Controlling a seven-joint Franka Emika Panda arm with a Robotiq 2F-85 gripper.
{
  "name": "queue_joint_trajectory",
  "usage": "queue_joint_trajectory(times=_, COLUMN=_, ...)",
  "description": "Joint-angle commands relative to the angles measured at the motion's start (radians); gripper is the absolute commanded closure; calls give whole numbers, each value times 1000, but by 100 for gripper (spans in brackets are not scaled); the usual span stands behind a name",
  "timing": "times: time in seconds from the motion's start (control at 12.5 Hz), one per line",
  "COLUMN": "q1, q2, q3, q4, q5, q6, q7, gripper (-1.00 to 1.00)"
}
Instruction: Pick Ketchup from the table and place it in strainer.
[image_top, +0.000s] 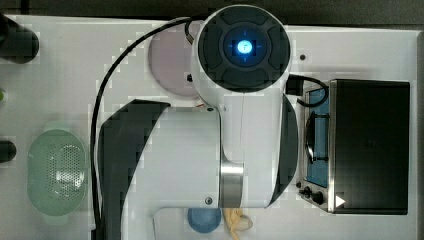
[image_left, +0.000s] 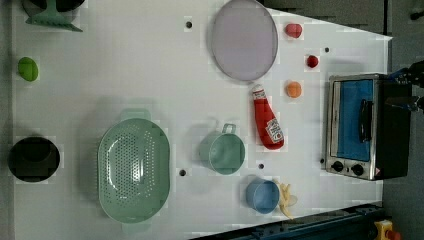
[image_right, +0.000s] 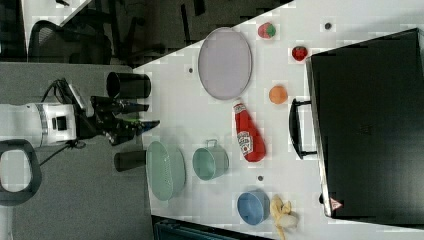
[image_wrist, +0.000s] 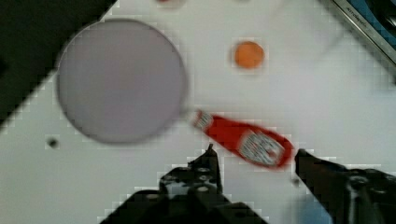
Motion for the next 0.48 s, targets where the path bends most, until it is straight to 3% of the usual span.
queue_joint_trajectory(times=0.08, q1=-93, q2=-170, q3=25, q4=-15, q5=32, q6=-177, q7=-63, gripper=-58)
queue_joint_trajectory(times=0.24, q1=-92, q2=-163, q3=27, q4=-25, q5=32, q6=-172, q7=-76, gripper=-100)
queue_joint_trajectory(times=0.48, q1=-90, q2=-125, q3=36, q4=-73, q5=32, q6=-157, q7=-158, gripper=-100)
